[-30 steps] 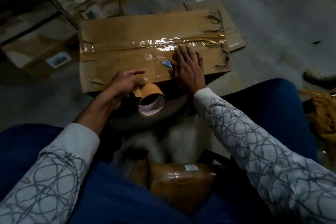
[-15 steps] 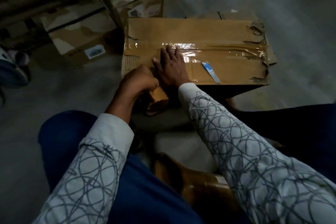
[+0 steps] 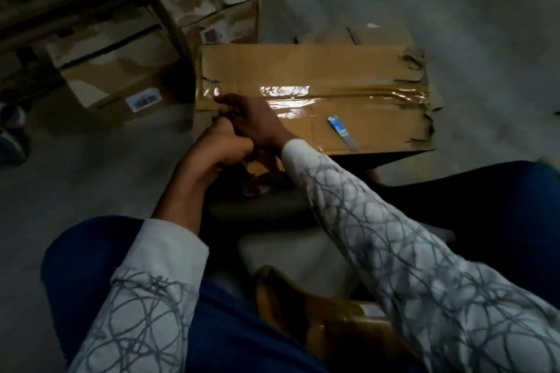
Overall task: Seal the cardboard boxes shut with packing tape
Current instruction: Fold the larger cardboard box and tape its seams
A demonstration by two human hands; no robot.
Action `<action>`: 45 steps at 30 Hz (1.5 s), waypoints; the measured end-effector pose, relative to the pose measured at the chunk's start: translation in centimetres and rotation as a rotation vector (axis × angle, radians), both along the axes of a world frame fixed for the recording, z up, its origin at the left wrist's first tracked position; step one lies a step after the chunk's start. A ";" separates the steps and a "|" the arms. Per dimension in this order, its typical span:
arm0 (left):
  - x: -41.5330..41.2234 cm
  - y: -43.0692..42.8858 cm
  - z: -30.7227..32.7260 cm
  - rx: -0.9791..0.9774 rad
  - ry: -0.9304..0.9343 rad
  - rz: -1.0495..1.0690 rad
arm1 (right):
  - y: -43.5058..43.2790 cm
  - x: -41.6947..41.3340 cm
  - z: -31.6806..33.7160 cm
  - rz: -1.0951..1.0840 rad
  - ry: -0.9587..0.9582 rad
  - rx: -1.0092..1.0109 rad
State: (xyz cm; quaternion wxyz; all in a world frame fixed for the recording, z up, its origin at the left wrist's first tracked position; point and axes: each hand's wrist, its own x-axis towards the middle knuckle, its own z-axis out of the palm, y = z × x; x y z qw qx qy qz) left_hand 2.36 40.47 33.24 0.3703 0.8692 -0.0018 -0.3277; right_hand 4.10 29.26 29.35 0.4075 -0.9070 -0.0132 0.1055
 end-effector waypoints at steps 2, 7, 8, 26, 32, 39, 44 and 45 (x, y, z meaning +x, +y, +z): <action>-0.3 -1.3 0.5 -0.206 0.049 -0.026 | -2.9 -3.1 1.4 -0.168 0.101 0.228; -2.6 -5.6 0.7 -0.595 0.175 -0.147 | -11.1 -12.1 4.6 -0.291 0.125 0.239; -3.3 -6.9 0.6 -0.619 0.171 -0.192 | -12.7 -14.3 5.3 -0.301 0.147 0.221; -10.4 -19.5 -1.1 -0.334 -0.212 -0.460 | -24.7 -28.6 4.8 -0.305 -0.190 -0.182; -9.7 -19.7 -2.6 -0.483 -0.092 -0.336 | -23.1 -26.6 4.6 -0.401 -0.134 -0.168; -7.4 -18.8 -2.8 -0.433 -0.176 -0.379 | -21.5 -23.9 2.9 -0.496 0.073 -0.083; -5.8 -18.7 -2.0 -0.380 -0.166 -0.426 | -21.0 -23.3 4.1 -0.544 0.110 -0.016; -5.6 -18.7 -2.0 -0.371 -0.166 -0.428 | -20.9 -23.2 4.3 -0.543 0.112 -0.019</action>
